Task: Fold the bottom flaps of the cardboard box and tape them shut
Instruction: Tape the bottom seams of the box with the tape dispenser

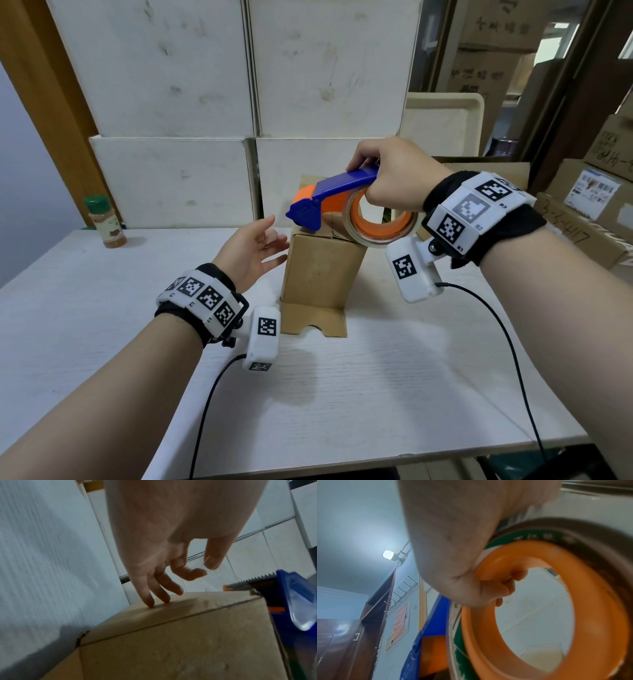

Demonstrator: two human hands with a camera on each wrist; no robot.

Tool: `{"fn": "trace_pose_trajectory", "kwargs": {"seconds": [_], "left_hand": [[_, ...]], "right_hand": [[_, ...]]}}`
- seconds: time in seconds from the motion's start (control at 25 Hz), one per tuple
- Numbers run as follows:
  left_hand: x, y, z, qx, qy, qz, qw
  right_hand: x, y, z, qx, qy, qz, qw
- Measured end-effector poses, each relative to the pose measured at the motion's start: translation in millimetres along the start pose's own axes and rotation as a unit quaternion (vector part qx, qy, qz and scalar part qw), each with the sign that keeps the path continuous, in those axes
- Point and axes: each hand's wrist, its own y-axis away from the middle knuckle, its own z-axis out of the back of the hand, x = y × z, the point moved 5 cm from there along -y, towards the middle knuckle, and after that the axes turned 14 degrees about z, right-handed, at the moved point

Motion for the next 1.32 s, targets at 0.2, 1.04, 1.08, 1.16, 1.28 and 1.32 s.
{"fn": "trace_pose_trajectory", "kwargs": {"seconds": [0.2, 1.04, 1.08, 1.16, 1.28, 1.32], "left_hand": [[2.9, -2.0, -2.4, -0.030, -0.033, -0.001, 0.999], [10.8, -8.2, -8.5, -0.113, -0.141, -0.013, 0.984], [10.8, -7.8, -9.2, -0.115, -0.147, -0.017, 0.982], [11.7, -5.8, -10.1, -0.125, -0.159, -0.027, 0.979], [12.6, -4.8, -8.5, -0.141, -0.179, -0.046, 0.973], [12.6, -4.5, -8.2, -0.144, -0.184, -0.053, 0.971]], "right_hand": [[0.6, 1.2, -0.3, 0.004, 0.005, 0.000, 1.000], [9.8, -7.2, -5.8, 0.014, 0.013, 0.007, 1.000], [10.2, -7.9, -6.1, 0.013, 0.014, 0.007, 1.000], [10.9, -9.2, -6.7, 0.011, 0.017, 0.009, 1.000], [12.1, -10.9, -8.0, 0.013, 0.020, 0.010, 1.000], [12.6, -11.5, -8.4, 0.013, 0.021, 0.012, 1.000]]}}
